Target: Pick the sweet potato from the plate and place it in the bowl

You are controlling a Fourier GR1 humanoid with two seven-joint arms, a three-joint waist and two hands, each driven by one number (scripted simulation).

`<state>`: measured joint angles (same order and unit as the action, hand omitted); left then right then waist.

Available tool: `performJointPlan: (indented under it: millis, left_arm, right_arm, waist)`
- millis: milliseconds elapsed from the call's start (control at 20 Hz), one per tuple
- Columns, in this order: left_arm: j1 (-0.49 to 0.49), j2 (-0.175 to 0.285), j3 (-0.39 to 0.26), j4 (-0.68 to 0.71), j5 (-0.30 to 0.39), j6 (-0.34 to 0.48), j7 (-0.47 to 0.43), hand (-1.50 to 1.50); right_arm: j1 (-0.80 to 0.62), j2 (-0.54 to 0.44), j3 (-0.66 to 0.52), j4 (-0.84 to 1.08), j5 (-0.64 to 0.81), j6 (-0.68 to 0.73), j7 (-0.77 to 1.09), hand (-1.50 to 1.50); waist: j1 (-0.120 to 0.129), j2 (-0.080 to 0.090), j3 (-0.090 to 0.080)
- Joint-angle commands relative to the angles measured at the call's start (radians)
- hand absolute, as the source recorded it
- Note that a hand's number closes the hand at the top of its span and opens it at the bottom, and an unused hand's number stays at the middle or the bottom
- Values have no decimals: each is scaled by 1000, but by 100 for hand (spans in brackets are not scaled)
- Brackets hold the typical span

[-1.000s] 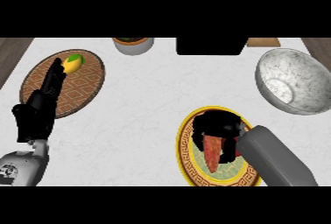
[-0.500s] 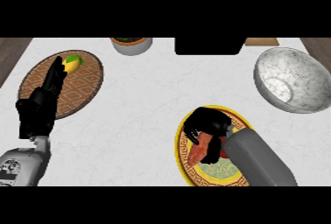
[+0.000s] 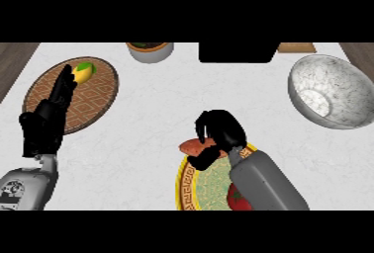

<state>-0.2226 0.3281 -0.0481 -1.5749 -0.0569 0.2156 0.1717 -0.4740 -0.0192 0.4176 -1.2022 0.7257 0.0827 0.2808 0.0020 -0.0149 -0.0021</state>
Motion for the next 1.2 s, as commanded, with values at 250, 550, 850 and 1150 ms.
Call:
performJointPlan:
  millis: [250, 550, 850, 1150]
  left_arm:
    - [27, -27, -18, -23, -21, 22, 4, 0]
    - [34, -4, 21, -25, -8, -3, -13, 0]
    - [11, -38, 18, 5, -20, -15, -27, 0]
    - [27, -21, 23, -84, -32, -30, 30, 0]
  right_arm:
    - [-59, 19, 131, -389, 45, -362, 535, 150]
    - [-37, 19, 132, -537, 306, -319, 796, 150]
    - [-1, -61, -68, -559, 238, -330, 654, 150]
    - [-27, -156, -293, -391, 125, -443, 454, 150]
  waist:
    - [-9, -5, 1]
    - [-14, 6, 1]
    - [-7, 14, 2]
    - [6, 17, 3]
